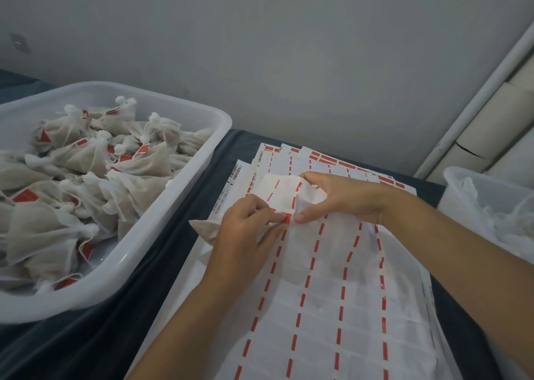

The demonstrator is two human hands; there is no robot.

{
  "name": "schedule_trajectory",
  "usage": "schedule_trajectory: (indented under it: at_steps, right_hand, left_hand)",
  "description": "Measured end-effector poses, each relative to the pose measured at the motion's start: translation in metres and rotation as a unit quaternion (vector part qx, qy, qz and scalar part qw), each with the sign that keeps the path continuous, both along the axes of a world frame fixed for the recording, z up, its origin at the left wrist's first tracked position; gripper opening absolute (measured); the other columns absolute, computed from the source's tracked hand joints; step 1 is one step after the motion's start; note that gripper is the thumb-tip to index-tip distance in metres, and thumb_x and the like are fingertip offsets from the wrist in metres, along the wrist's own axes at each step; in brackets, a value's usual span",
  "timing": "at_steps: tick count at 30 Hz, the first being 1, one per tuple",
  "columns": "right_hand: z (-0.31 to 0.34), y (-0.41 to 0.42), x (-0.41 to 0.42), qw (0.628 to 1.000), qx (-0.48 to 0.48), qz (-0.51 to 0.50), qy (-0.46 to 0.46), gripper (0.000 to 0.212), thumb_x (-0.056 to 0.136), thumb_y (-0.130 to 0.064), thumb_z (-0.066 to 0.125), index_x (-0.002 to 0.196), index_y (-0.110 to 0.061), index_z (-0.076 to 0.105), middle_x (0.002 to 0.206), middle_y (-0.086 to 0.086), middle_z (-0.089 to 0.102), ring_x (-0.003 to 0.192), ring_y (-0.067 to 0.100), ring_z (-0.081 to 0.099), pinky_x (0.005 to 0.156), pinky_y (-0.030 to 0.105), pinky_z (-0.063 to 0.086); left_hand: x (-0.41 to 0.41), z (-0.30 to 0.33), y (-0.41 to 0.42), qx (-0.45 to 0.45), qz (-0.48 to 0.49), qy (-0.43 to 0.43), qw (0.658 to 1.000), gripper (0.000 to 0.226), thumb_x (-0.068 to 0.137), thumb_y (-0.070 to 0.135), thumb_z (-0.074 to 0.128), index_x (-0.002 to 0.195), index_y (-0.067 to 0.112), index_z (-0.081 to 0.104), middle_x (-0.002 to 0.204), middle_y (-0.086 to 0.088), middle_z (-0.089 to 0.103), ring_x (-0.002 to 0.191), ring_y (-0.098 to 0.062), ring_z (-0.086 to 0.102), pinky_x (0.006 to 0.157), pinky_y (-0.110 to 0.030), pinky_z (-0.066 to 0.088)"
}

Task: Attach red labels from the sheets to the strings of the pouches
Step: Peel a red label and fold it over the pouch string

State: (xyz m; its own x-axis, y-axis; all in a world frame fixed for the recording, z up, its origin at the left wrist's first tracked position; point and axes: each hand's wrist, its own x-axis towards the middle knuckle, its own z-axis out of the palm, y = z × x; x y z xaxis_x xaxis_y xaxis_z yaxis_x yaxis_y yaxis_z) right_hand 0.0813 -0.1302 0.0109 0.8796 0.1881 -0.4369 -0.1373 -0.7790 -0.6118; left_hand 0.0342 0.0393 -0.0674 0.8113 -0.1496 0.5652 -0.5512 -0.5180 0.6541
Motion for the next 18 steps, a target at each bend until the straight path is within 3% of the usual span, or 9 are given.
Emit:
schedule_trajectory:
  at_steps: [5,9,14,18]
  right_hand:
    - [-0.0023,0.0046,-0.0015,1.0,-0.016,-0.005,-0.023,0.058,0.074,-0.038,0.074,0.117,-0.04,0.035,0.119,-0.016,0.044,0.085,0.009,0.053,0.059,0.015,0.046]
    - [-0.0013,0.0065,-0.0021,0.999,-0.021,0.002,-0.029,0.059,0.076,-0.037,0.074,0.117,-0.041,0.033,0.134,-0.012,0.04,0.088,0.008,0.048,0.062,0.016,0.043]
    - [-0.002,0.0068,-0.0043,0.999,-0.009,0.012,-0.029,0.054,0.078,-0.035,0.073,0.115,-0.04,0.034,0.119,-0.017,0.038,0.082,0.004,0.047,0.06,0.014,0.041]
    - [-0.0017,0.0058,-0.0073,0.999,0.0,0.018,-0.045,0.051,0.078,-0.035,0.072,0.112,-0.04,0.035,0.11,-0.021,0.043,0.085,0.004,0.05,0.056,0.011,0.042]
  left_hand:
    - [-0.0013,-0.0013,0.0008,0.015,-0.01,-0.011,1.0,0.019,0.071,0.016,0.07,0.085,0.005,0.075,0.077,-0.011,0.066,0.07,-0.011,0.054,0.066,-0.008,0.043]
    - [-0.0014,0.0005,0.0008,-0.013,-0.021,-0.004,1.0,0.017,0.069,0.008,0.075,0.086,0.004,0.075,0.076,-0.01,0.066,0.067,0.0,0.047,0.061,-0.006,0.043]
    - [-0.0001,0.0021,0.0025,-0.025,-0.016,0.0,1.0,0.016,0.073,0.009,0.074,0.088,0.004,0.075,0.08,-0.01,0.066,0.071,-0.007,0.051,0.065,-0.013,0.045]
    - [-0.0017,0.0044,-0.0002,-0.066,0.004,0.031,0.997,0.022,0.075,0.019,0.071,0.096,0.013,0.074,0.084,0.01,0.057,0.074,-0.003,0.051,0.067,-0.004,0.044]
